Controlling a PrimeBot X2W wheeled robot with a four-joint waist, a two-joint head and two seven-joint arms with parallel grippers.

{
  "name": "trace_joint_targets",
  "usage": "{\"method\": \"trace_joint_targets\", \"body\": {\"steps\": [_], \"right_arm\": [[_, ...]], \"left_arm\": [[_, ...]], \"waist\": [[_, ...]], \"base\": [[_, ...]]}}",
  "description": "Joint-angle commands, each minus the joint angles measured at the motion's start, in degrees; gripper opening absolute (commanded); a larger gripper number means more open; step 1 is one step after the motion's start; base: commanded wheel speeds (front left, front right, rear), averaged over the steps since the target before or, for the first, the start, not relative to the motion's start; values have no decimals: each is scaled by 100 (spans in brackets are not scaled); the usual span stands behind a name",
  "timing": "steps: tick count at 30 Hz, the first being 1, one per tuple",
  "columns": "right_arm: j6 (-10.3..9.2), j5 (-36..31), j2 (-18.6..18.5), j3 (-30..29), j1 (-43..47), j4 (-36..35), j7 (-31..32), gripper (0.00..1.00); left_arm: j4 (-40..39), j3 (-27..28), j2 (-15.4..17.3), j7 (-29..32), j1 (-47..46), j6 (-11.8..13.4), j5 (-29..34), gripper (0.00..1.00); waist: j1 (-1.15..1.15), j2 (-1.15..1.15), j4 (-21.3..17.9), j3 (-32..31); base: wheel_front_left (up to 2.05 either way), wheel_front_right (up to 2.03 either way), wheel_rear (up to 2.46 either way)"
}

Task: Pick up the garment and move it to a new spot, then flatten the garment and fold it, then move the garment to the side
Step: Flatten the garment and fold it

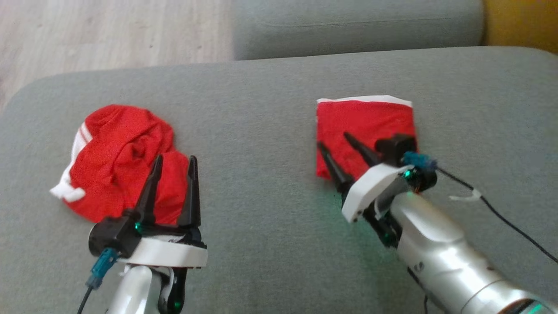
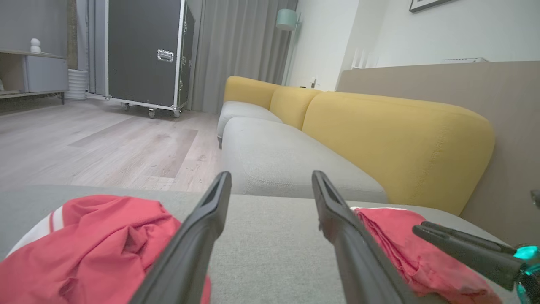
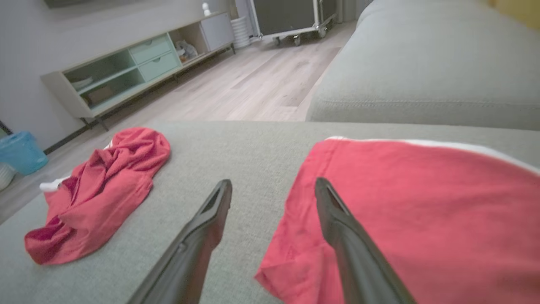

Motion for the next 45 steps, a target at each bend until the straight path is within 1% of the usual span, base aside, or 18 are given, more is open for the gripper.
{"method": "trace_joint_targets", "body": {"steps": [1, 3, 5, 7, 9, 12, 15, 17, 20, 23, 30, 31, 32, 38, 41, 45], "right_arm": [[-4, 1, 52, -92, -245, -220, -92, 100], [-4, -120, -120, -497, -321, -554, -99, 100], [-4, -385, -337, -1005, -272, -937, -101, 100], [-4, -804, -543, -1511, -140, -1303, -102, 100], [-4, -1288, -670, -2028, 72, -1668, -102, 100], [-4, -1965, -677, -2755, 524, -2200, -103, 100], [-4, -2528, -530, -3341, 1043, -2707, -103, 100], [-4, -2784, -348, -3725, 1417, -3014, -103, 100], [-4, -3105, -128, -4048, 1917, -3389, -103, 100], [-4, -3234, 16, -4203, 2249, -3636, -103, 100], [-4, -3276, 85, -4262, 2388, -3849, -104, 100], [-4, -3224, 87, -4241, 2362, -3831, -104, 51], [-4, -3229, 87, -4228, 2317, -3822, -104, 0], [-4, -3339, 89, -4112, 1797, -3549, -104, 0], [-4, -3382, 90, -4163, 1427, -3172, -104, 0], [-4, -3480, 90, -4272, 871, -2400, -46, 0]], "left_arm": [[-231, 219, 98, -30, -136, 29, -48, 100], [-293, 252, 93, -30, -141, 36, -48, 100], [-358, 294, 84, -30, -140, 47, -50, 100], [-417, 332, 74, -30, -140, 54, -50, 100], [-457, 362, 62, -30, -133, 55, -49, 100], [-504, 400, 41, -30, -110, 55, -52, 100], [-531, 426, 23, -30, -73, 45, -55, 100], [-552, 446, 11, -30, -43, 35, -61, 100], [-607, 486, -3, -30, 12, 19, -64, 100], [-709, 533, -14, -30, 43, 2, -83, 100], [-859, 578, -28, -30, -23, -16, -40, 100], [-875, 559, -30, -30, -53, -18, -28, 100], [-888, 534, -32, -30, -85, -20, -15, 100], [-876, 265, -40, -30, -357, -25, 21, 100], [-839, 114, -42, -30, -493, -26, 20, 100], [-795, -12, -43, -30, -634, -26, -4, 100]], "waist": [[0, 0, -148, -72], [0, 0, -260, -104], [0, 0, -366, -136], [0, 0, -457, -155], [0, 0, -534, -170], [0, 0, -624, -173], [0, 0, -683, -175], [0, 0, -711, -172], [0, 0, -749, -150], [0, 0, -783, -84], [0, 0, -726, 108], [0, 0, -696, 158], [0, 0, -660, 216], [0, 0, -264, 678], [0, 0, -40, 849], [0, 0, 237, 1007]], "base": [[0, 0, 0], [0, 0, 0], [0, 0, 0], [0, 0, 0], [0, 0, 0], [0, 0, 0], [0, 0, 0], [0, 0, 0], [0, 0, 0], [0, 0, 0], [0, 0, 0], [0, 0, 0], [0, 0, 0], [0, 0, 0], [0, 0, 0], [0, 0, 0]]}}
